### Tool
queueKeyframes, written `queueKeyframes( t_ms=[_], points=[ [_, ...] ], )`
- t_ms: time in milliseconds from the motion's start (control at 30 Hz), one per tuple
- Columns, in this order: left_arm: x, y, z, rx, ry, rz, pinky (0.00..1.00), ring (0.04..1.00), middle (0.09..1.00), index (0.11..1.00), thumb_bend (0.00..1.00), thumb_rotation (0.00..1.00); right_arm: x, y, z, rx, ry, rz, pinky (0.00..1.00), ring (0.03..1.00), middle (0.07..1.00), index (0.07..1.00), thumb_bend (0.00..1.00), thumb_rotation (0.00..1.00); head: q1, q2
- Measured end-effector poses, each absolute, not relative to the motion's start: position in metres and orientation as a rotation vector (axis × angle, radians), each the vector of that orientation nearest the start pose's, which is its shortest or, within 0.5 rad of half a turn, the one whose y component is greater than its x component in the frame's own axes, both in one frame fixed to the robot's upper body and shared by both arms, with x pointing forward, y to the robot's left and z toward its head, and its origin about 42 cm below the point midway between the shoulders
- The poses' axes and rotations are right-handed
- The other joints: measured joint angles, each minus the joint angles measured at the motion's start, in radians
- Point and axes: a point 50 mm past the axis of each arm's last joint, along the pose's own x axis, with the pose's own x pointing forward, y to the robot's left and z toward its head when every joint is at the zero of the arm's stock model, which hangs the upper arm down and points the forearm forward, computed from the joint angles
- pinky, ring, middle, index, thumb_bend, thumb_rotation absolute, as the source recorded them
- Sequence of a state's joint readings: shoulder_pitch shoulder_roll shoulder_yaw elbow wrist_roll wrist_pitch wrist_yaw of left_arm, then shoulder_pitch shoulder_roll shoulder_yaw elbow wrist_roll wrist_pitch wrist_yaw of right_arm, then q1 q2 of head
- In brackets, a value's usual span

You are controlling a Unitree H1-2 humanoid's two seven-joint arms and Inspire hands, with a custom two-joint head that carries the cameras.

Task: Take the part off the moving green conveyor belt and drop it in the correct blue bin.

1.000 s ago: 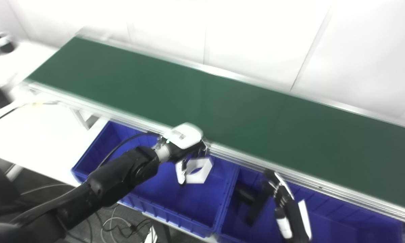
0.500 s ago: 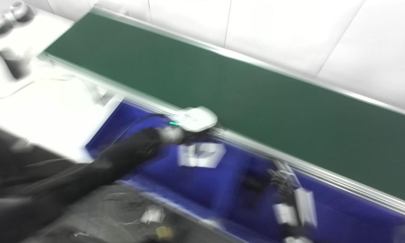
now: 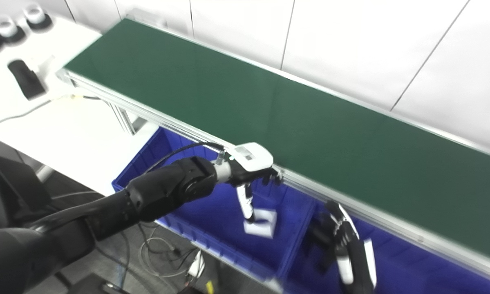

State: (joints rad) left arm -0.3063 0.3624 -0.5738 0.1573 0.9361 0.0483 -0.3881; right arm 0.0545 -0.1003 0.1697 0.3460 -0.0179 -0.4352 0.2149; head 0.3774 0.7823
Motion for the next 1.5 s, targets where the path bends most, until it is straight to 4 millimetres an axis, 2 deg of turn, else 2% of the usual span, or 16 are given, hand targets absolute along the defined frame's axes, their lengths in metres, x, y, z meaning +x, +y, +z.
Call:
queueKeyframes(
  t_ms=[100, 367, 533, 667, 733, 800, 867, 933, 1067, 1167, 1267, 1367, 1467, 1500],
  points=[
    [0.341, 0.186, 0.091, 1.464, 0.016, -0.803, 0.56, 0.704, 0.766, 0.77, 1.0, 0.5, 0.24, -0.204, 0.015, -0.12, -0.017, 0.381, 0.8, 0.835, 0.881, 0.878, 0.89, 0.97, 0.0, 0.0],
    [0.343, 0.191, 0.093, 1.475, 0.041, -0.816, 0.5, 0.653, 0.734, 0.762, 1.0, 0.5, 0.243, -0.204, 0.016, -0.122, -0.022, 0.369, 0.8, 0.831, 0.878, 0.879, 0.89, 0.98, -0.002, -0.008],
    [0.343, 0.19, 0.095, 1.473, 0.047, -0.828, 0.53, 0.685, 0.759, 0.776, 1.0, 0.49, 0.243, -0.205, 0.015, -0.123, -0.019, 0.364, 0.8, 0.829, 0.879, 0.879, 0.88, 0.97, -0.003, -0.014],
    [0.341, 0.19, 0.1, 1.46, 0.088, -0.85, 0.62, 0.755, 0.794, 0.79, 1.0, 0.5, 0.242, -0.204, 0.015, -0.122, -0.018, 0.367, 0.79, 0.83, 0.879, 0.881, 0.88, 0.97, -0.002, -0.018],
    [0.332, 0.197, 0.092, 1.416, 0.217, -0.892, 0.64, 0.764, 0.796, 0.795, 1.0, 0.52, 0.244, -0.203, 0.015, -0.122, -0.02, 0.37, 0.8, 0.831, 0.88, 0.882, 0.89, 0.97, -0.002, -0.018],
    [0.31, 0.212, 0.073, 1.36, 0.375, -0.943, 0.63, 0.757, 0.792, 0.804, 1.0, 0.51, 0.243, -0.203, 0.015, -0.121, -0.019, 0.369, 0.8, 0.83, 0.88, 0.881, 0.89, 0.97, -0.002, -0.02],
    [0.289, 0.217, 0.072, 1.293, 0.431, -0.998, 0.64, 0.755, 0.79, 0.813, 1.0, 0.51, 0.24, -0.206, 0.012, -0.121, -0.004, 0.362, 0.8, 0.83, 0.881, 0.88, 0.9, 0.97, 0.0, -0.021],
    [0.285, 0.215, 0.087, 1.231, 0.421, -1.006, 0.65, 0.756, 0.794, 0.828, 1.0, 0.5, 0.241, -0.21, 0.009, -0.129, 0.006, 0.364, 0.8, 0.829, 0.88, 0.878, 0.9, 0.97, 0.002, -0.023],
    [0.296, 0.2, 0.138, 1.163, 0.321, -1.008, 0.67, 0.761, 0.8, 0.838, 1.0, 0.49, 0.253, -0.203, 0.016, -0.125, -0.022, 0.371, 0.8, 0.828, 0.877, 0.878, 0.89, 0.97, 0.0, -0.028],
    [0.296, 0.19, 0.164, 1.121, 0.284, -1.03, 0.64, 0.751, 0.795, 0.845, 1.0, 0.48, 0.252, -0.202, 0.014, -0.121, -0.017, 0.372, 0.8, 0.828, 0.878, 0.877, 0.89, 0.96, 0.0, -0.035],
    [0.286, 0.185, 0.175, 1.099, 0.297, -1.091, 0.64, 0.76, 0.809, 0.861, 1.0, 0.45, 0.25, -0.204, 0.01, -0.123, -0.001, 0.369, 0.79, 0.825, 0.874, 0.874, 0.89, 0.97, 0.0, -0.044],
    [0.281, 0.189, 0.183, 1.068, 0.311, -1.116, 0.67, 0.787, 0.827, 0.866, 1.0, 0.42, 0.251, -0.204, 0.01, -0.125, 0.0, 0.367, 0.79, 0.826, 0.873, 0.877, 0.89, 0.97, -0.005, -0.054],
    [0.279, 0.196, 0.191, 0.968, 0.298, -1.096, 0.78, 0.845, 0.848, 0.858, 1.0, 0.37, 0.25, -0.204, 0.007, -0.126, 0.013, 0.367, 0.79, 0.826, 0.874, 0.88, 0.88, 0.96, -0.006, -0.06],
    [0.279, 0.199, 0.192, 0.921, 0.289, -1.081, 0.8, 0.848, 0.847, 0.854, 1.0, 0.36, 0.25, -0.204, 0.006, -0.126, 0.018, 0.367, 0.79, 0.826, 0.875, 0.88, 0.88, 0.96, -0.011, -0.08]
  ],
)
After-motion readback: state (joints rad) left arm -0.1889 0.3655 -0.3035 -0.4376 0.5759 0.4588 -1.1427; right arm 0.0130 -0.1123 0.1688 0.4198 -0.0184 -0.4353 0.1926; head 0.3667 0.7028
